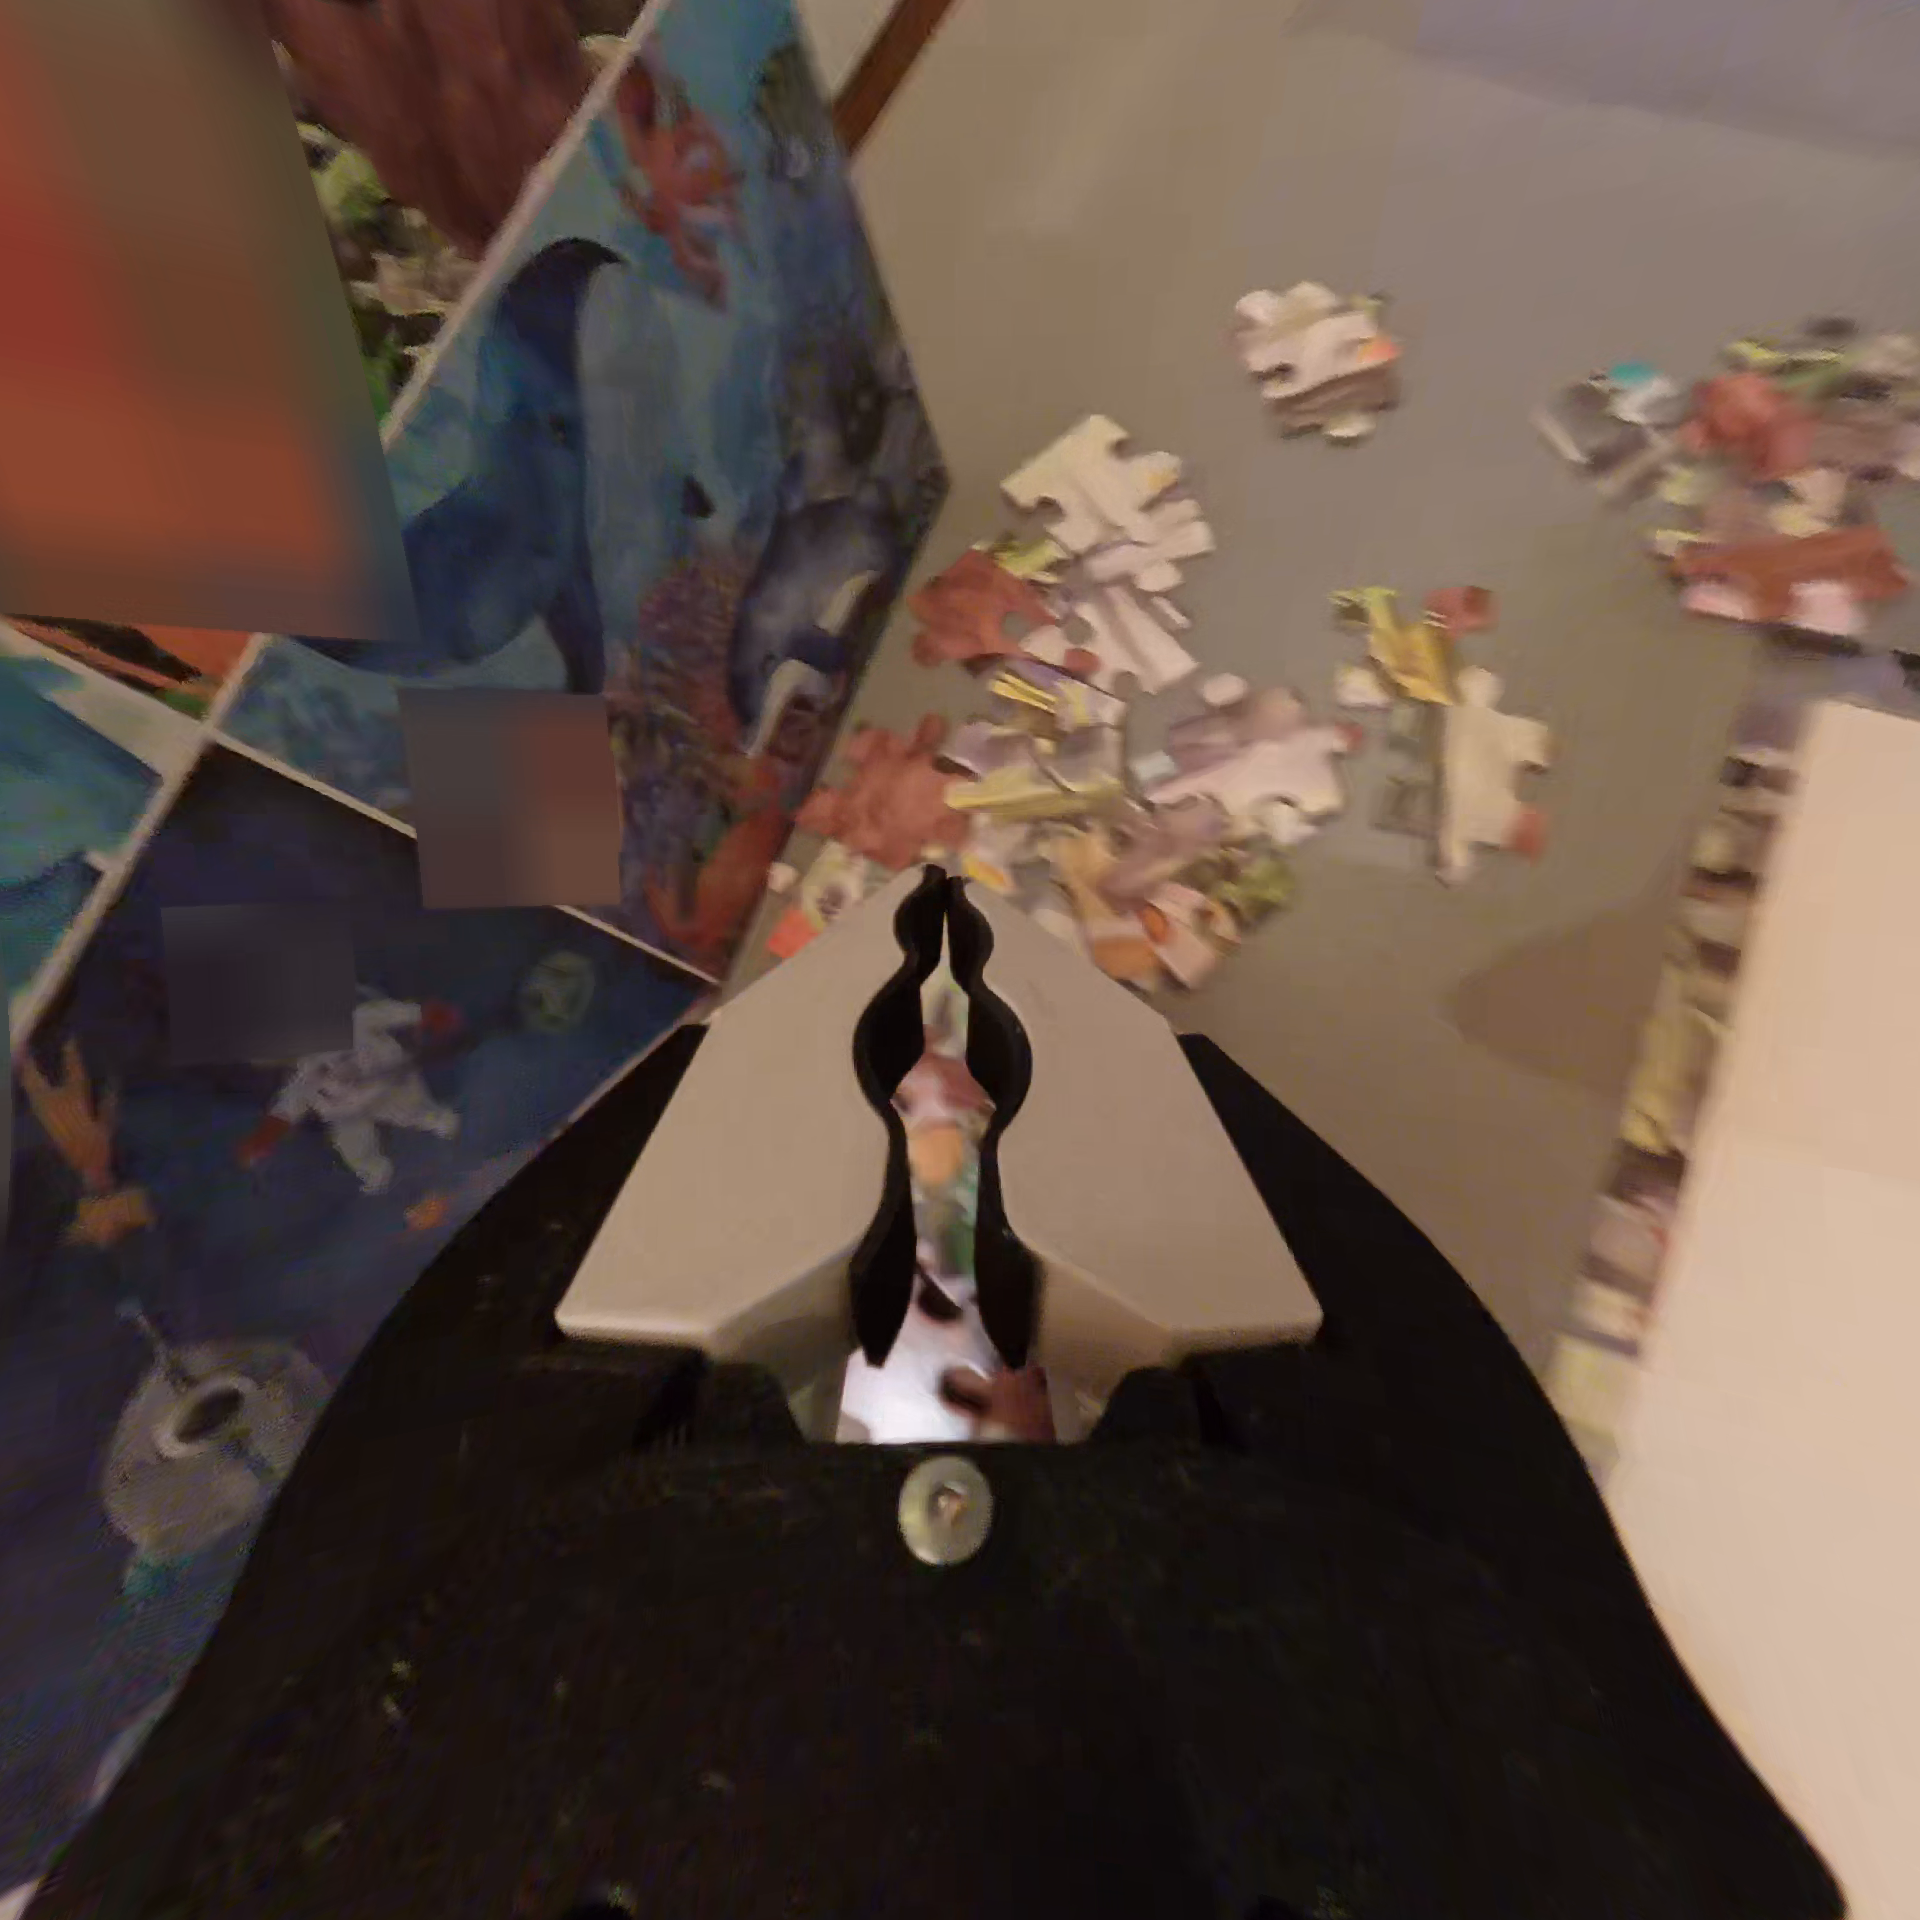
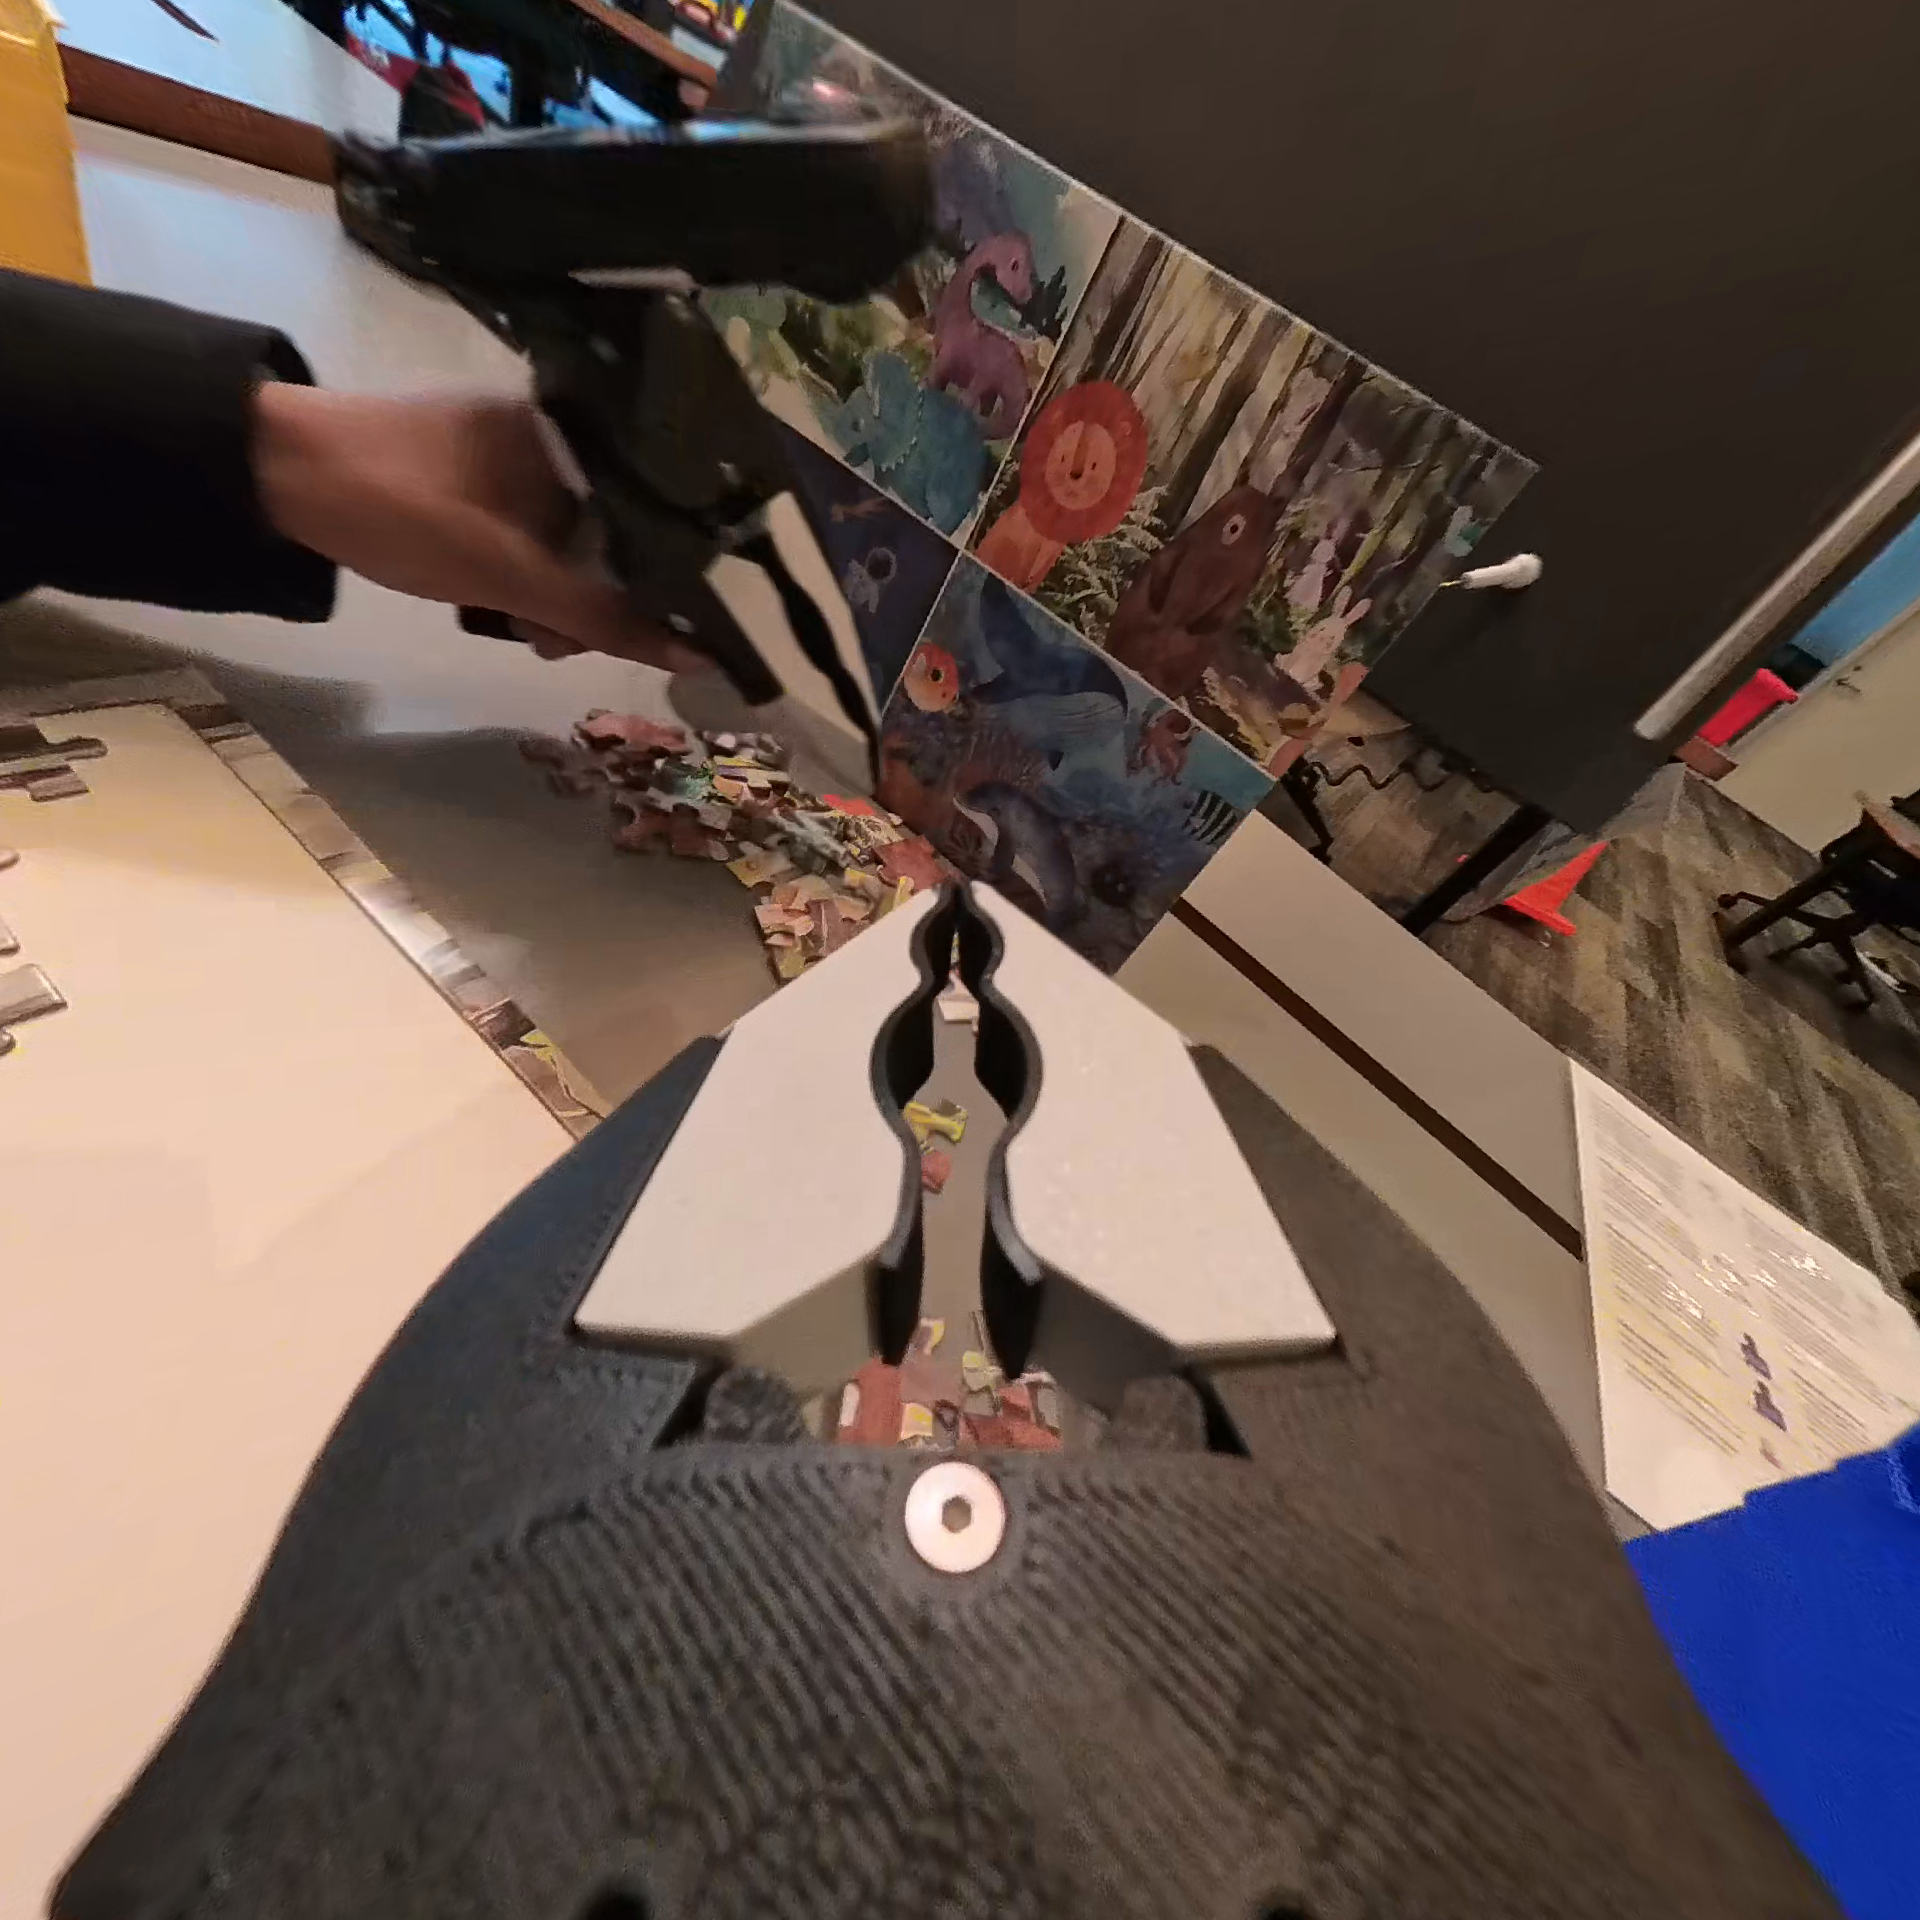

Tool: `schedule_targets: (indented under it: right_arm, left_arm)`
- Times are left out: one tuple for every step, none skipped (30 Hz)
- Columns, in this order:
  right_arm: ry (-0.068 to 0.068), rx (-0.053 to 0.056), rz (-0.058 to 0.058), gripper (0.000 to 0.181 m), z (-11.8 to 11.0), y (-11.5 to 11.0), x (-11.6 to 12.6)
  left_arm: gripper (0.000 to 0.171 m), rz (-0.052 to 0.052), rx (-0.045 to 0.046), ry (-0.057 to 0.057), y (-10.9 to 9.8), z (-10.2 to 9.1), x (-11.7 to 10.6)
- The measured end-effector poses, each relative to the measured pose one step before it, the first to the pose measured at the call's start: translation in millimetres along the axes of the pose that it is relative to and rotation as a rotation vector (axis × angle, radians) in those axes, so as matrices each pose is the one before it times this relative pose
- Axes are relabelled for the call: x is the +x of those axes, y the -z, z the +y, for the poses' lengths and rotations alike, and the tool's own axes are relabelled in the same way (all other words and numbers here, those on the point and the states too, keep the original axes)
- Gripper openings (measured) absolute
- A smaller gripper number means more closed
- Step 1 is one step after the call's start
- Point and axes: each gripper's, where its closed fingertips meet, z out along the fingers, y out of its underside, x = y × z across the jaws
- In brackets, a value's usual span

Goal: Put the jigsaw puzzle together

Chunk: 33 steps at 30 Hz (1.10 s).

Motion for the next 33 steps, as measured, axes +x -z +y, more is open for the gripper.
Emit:
schedule_targets:
  right_arm:
    - [0.0094,-0.0051,-0.0037,0.000,0.55,-0.87,-1.64]
    - [0.0118,-0.0033,-0.0029,0.000,-0.14,-0.50,-1.76]
    - [0.0118,-0.0018,-0.0022,0.000,-0.45,-0.22,-1.52]
    - [0.0104,-0.0013,-0.0013,0.000,-0.52,0.02,-1.31]
    - [0.0085,-0.0013,-0.0001,0.000,-0.49,0.18,-0.81]
    - [0.0068,-0.0007,0.0006,0.000,-0.56,0.14,-0.54]
    - [0.0047,0.0005,-0.0001,0.000,-0.79,0.16,-0.50]
    - [0.0013,0.0016,-0.0027,0.000,-1.04,0.10,-1.05]
    - [-0.0018,0.0044,-0.0055,0.000,-1.58,0.08,-1.58]
    - [-0.0027,0.0074,-0.0074,0.000,-1.95,-0.01,-2.10]
    - [-0.0015,0.0072,-0.0069,0.000,-1.94,-0.09,-2.17]
    - [0.0014,0.0040,-0.0046,0.000,-1.06,-0.19,-1.80]
    - [0.0040,-0.0003,-0.0025,0.000,-0.17,-0.47,-1.40]
    - [0.0051,-0.0036,-0.0011,0.000,0.58,-0.49,-0.89]
    - [0.0054,-0.0059,0.0002,0.000,1.18,-0.59,-0.43]
    - [0.0051,-0.0073,0.0009,0.000,1.38,-0.62,-0.06]
    - [0.0036,-0.0076,0.0002,0.000,1.59,-0.69,-0.11]
    - [0.0011,-0.0065,-0.0017,0.000,1.35,-0.82,-0.45]
    - [-0.0002,-0.0047,-0.0042,0.000,0.97,-0.79,-0.96]
    - [0.0012,-0.0035,-0.0041,0.000,0.62,-0.70,-1.08]
    - [0.0037,-0.0030,-0.0018,0.000,0.47,-0.46,-0.85]
    - [0.0058,-0.0023,0.0001,0.000,0.15,-0.25,-0.54]
    - [0.0058,-0.0019,0.0012,0.000,0.08,-0.05,-0.30]
    - [0.0049,-0.0014,0.0013,0.000,-0.15,0.12,-0.09]
    - [0.0041,-0.0007,0.0014,0.000,-0.22,0.16,0.09]
    - [0.0029,-0.0004,0.0014,0.000,-0.10,0.11,0.08]
    - [0.0022,-0.0012,0.0008,0.000,0.13,0.00,0.04]
    - [0.0020,-0.0023,0.0004,0.000,0.32,-0.07,0.10]
    - [0.0019,-0.0020,0.0001,0.000,0.30,-0.10,-0.11]
    - [0.0020,-0.0014,-0.0003,0.000,0.13,-0.14,-0.29]
    - [0.0023,-0.0011,-0.0008,0.000,-0.01,-0.07,-0.35]
    - [0.0029,-0.0011,-0.0006,0.000,-0.03,-0.22,-0.44]
    - [0.0036,-0.0015,0.0002,0.000,0.07,-0.13,-0.24]
  left_arm:
    - [0.000,-0.0418,-0.01255,0.0026,-7.80,-1.35,-10.58]
    - [0.000,-0.0385,-0.02289,-0.0136,-6.84,0.16,-8.72]
    - [0.000,-0.0545,-0.03353,-0.0144,-4.81,2.08,-10.59]
    - [0.000,-0.0414,-0.02347,-0.0114,-2.57,1.65,-7.99]
    - [0.000,-0.0143,-0.00767,0.0002,-0.23,1.09,-3.93]
    - [0.000,0.0007,0.00157,0.0150,1.57,1.12,-1.96]
    - [0.000,0.0026,0.00399,0.0214,2.20,1.60,-2.07]
    - [0.000,-0.0009,-0.00303,0.0241,1.73,2.91,-3.02]
    - [0.000,-0.0034,-0.01511,0.0265,0.11,4.35,-3.30]
    - [0.000,0.0046,-0.02318,0.0205,-1.79,4.60,-1.13]
    - [0.000,0.0155,-0.02345,0.0115,-2.73,4.04,1.53]
    - [0.000,0.0221,-0.02387,0.0072,-2.99,3.88,3.24]
    - [0.000,0.0210,-0.02628,0.0003,-2.97,4.22,3.68]
    - [0.003,0.0040,-0.02607,-0.0037,-2.55,4.55,1.50]
    - [0.004,-0.0090,-0.01138,-0.0074,-1.01,2.80,-0.34]
    - [0.004,0.0012,0.00521,-0.0061,1.04,0.21,1.34]
    - [0.008,0.0222,-0.00379,0.0014,1.69,0.86,4.37]
    - [0.011,0.0325,-0.00593,0.0147,1.44,0.61,5.88]
    - [0.014,0.0461,-0.00420,0.0143,1.28,0.17,7.99]
    - [0.021,0.0474,-0.00300,0.0029,1.26,0.10,8.13]
    - [0.035,0.0366,-0.00157,-0.0117,1.58,0.18,6.23]
    - [0.044,0.0140,0.00394,-0.0113,1.75,-0.29,2.25]
    - [0.040,-0.0048,0.00838,0.0001,1.93,-0.87,-1.45]
    - [0.039,-0.0042,0.01180,0.0036,1.92,-1.03,-2.07]
    - [0.038,0.0139,0.01282,0.0094,1.77,-1.01,0.52]
    - [0.036,0.0333,0.00903,0.0149,1.34,-0.48,3.59]
    - [0.036,0.0346,0.00599,0.0169,0.99,0.05,4.26]
    - [0.036,0.0243,0.00456,0.0106,0.44,0.52,3.62]
    - [0.036,0.0111,0.00001,0.0005,-0.31,1.22,2.54]
    - [0.036,0.0006,-0.00344,-0.0064,-1.02,1.49,1.54]
    - [0.036,-0.0030,-0.00195,-0.0072,-1.62,0.85,1.31]
    - [0.038,-0.0032,0.00338,-0.0031,-2.11,-0.46,1.22]
    - [0.040,-0.0016,0.00690,0.0000,-2.26,-1.22,1.31]
